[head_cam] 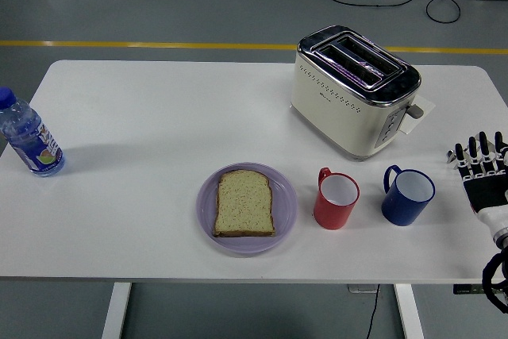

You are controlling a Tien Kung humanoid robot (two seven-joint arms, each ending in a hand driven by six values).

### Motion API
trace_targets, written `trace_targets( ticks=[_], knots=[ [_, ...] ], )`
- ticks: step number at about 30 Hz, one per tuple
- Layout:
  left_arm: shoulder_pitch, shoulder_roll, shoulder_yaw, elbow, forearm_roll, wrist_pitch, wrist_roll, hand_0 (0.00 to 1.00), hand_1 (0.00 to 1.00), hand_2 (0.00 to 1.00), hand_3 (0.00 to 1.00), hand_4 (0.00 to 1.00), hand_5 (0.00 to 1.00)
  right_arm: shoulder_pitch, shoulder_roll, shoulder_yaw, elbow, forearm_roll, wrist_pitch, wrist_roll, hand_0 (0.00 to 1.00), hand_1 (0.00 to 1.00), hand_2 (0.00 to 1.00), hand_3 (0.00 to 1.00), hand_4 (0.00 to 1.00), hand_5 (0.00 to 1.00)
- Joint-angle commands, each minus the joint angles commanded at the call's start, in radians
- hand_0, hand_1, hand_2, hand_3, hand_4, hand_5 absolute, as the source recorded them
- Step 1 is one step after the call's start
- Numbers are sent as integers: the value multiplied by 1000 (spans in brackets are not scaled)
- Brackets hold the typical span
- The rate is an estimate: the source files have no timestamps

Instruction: Pick up the cup,pour liquid into bread,place the cup on the desk

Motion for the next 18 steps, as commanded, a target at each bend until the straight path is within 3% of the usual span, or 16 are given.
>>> trace_targets(
  ticks=[18],
  knots=[
    [-10, 0, -11, -1, 3, 0, 0, 646, 643, 642, 532, 298, 766, 5, 4, 7, -6, 2, -3, 4, 613, 577, 640, 599, 468, 117]
  ],
)
